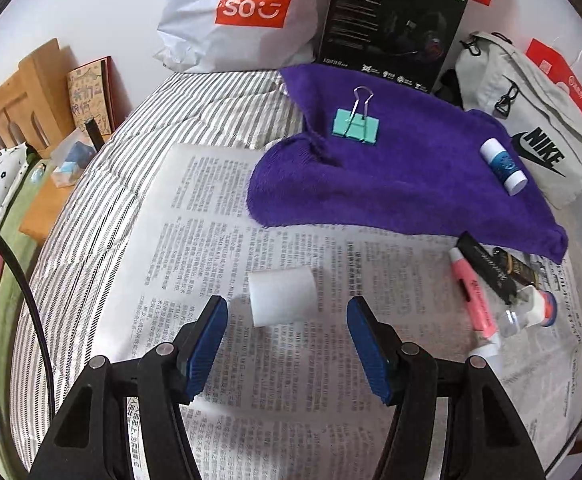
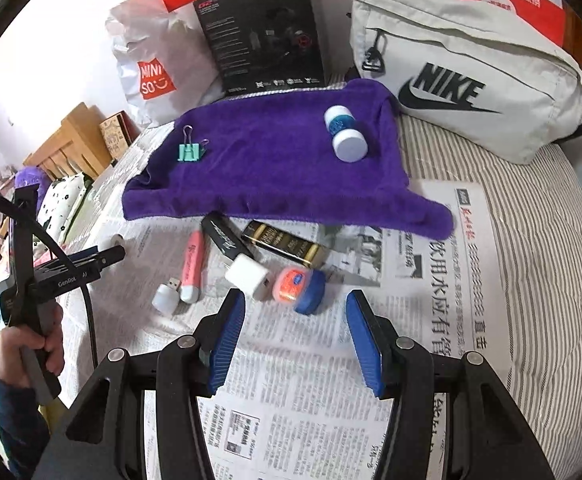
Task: Organize rigid objects
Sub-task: 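Grasp the white tape roll with the left gripper while the right gripper grasps the Vaseline jar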
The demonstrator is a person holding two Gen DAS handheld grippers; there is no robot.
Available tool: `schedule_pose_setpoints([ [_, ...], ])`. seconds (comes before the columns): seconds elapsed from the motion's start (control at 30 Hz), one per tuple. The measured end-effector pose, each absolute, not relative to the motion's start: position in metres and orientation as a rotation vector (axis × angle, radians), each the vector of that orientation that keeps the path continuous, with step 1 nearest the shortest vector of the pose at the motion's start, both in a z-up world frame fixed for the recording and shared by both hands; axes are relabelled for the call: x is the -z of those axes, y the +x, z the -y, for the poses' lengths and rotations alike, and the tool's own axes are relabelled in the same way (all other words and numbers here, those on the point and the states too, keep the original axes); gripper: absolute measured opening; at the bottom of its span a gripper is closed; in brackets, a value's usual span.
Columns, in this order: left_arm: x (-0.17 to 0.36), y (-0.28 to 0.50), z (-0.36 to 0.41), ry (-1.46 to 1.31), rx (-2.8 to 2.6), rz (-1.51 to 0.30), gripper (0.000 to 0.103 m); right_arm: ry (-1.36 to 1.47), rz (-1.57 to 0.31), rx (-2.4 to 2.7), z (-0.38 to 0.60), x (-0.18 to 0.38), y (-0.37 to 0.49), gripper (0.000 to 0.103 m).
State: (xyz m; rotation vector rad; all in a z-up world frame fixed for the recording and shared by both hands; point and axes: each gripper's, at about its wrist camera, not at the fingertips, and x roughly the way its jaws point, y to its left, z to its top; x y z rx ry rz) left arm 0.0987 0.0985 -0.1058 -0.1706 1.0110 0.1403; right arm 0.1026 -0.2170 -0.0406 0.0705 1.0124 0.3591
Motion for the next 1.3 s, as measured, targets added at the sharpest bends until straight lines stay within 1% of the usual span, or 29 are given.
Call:
schedule_pose_setpoints([
  [0.27,0.11,0.102,-0.101,-0.19,-0.129,-0.989,0.06,0.11,-1.06,-0.321,0.23,0.063,0.102,0.053],
  [0.33,0.109,0.102,-0.103,-0.209,-0.122,-0.982,0.053,0.108,-1.069,-0.319,0.23,0.066,0.103,0.053],
  [0.37,0.11,0.103,-0.103,-0.21,-0.117,-0.983,0.048,0.107,-1.073,-0.32,0.23,0.068,0.103,0.053],
  [0.43,0.11,0.103,-0.101,-0.187,-0.115,-0.989,0.045,0.104,-1.077,-0.322,0.23,0.069,0.104,0.053],
  [0.5,0.111,0.1,-0.097,-0.143,-0.123,-0.994,0.037,0.099,-1.081,-0.326,0.229,0.071,0.104,0.053],
  [0.6,0.11,0.097,-0.099,-0.157,-0.114,-0.984,0.032,0.099,-1.084,-0.329,0.227,0.073,0.105,0.053],
  [0.83,0.108,0.099,-0.105,-0.2,-0.06,-0.963,0.03,0.075,-1.102,-0.336,0.219,0.078,0.106,0.053],
  [1.13,0.108,0.099,-0.096,-0.156,-0.049,-0.989,0.03,0.051,-1.089,-0.357,0.212,0.08,0.117,0.053],
  [1.3,0.109,0.101,-0.092,-0.14,-0.062,-0.989,0.031,0.076,-1.108,-0.364,0.206,0.093,0.13,0.053],
])
